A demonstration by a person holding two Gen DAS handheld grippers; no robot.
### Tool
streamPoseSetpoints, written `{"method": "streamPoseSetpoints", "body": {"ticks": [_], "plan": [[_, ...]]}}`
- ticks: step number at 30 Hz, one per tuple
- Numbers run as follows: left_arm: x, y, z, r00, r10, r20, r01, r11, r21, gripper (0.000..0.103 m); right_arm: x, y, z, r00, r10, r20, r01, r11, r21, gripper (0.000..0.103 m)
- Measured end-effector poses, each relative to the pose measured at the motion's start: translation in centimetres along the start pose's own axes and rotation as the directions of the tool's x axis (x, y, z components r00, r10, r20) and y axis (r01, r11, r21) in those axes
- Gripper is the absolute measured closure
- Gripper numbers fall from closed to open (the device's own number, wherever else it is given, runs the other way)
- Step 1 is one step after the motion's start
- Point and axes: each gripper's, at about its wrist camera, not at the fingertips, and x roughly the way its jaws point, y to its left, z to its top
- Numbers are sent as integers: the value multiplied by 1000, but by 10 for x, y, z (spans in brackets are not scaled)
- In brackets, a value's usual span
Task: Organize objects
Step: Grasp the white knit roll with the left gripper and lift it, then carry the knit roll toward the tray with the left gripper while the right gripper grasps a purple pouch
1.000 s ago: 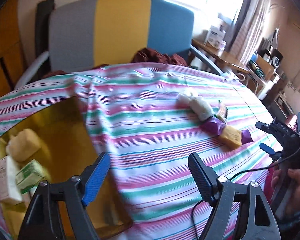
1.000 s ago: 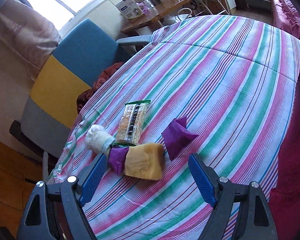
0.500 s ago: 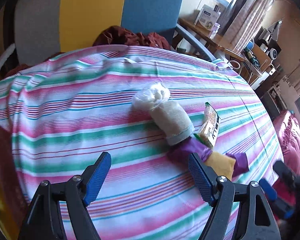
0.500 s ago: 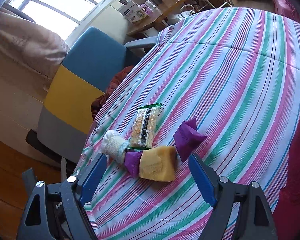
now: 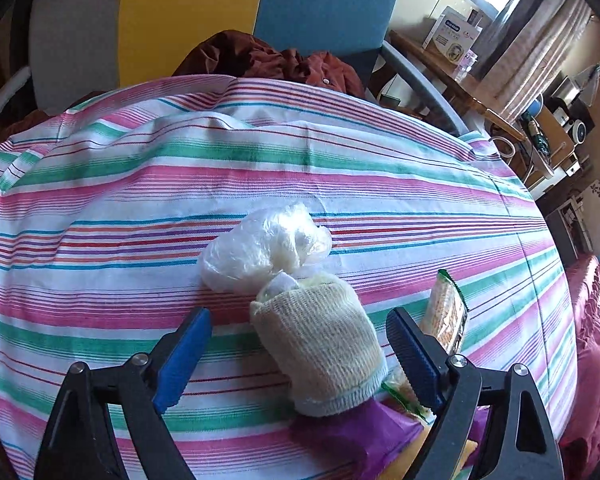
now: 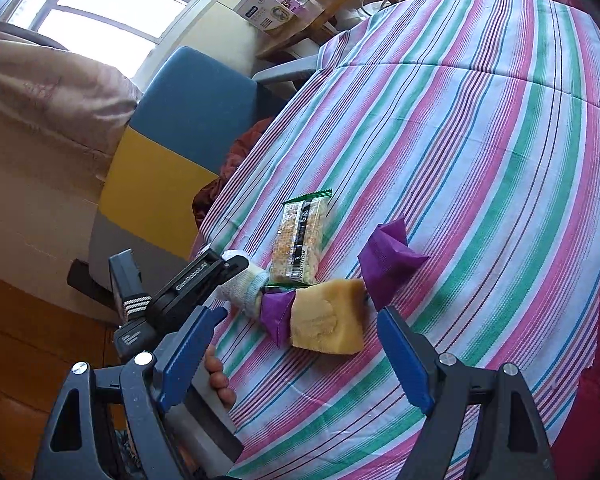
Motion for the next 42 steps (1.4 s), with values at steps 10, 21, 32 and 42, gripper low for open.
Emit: {"method": "streamPoseSetpoints", "body": {"ticks": [10,21,32,42], "plan": [[-20,12,-25,999,-50,10,49,995,85,43,4,-1,3,1000,-17,3,17,1000,10,18],[-76,84,-97,999,-51,-14,52,994,91,43,19,-2,1,997,-37,-64,37,999,4,18],[-110,89,-158,1000,-26,2,25,978,209,43,47,61,-30,972,-102,-213,21,935,-355,18],[-106,98,-160,997,-73,-6,73,981,177,45,79,127,-69,896,-398,-197,-32,386,-922,20]]}}
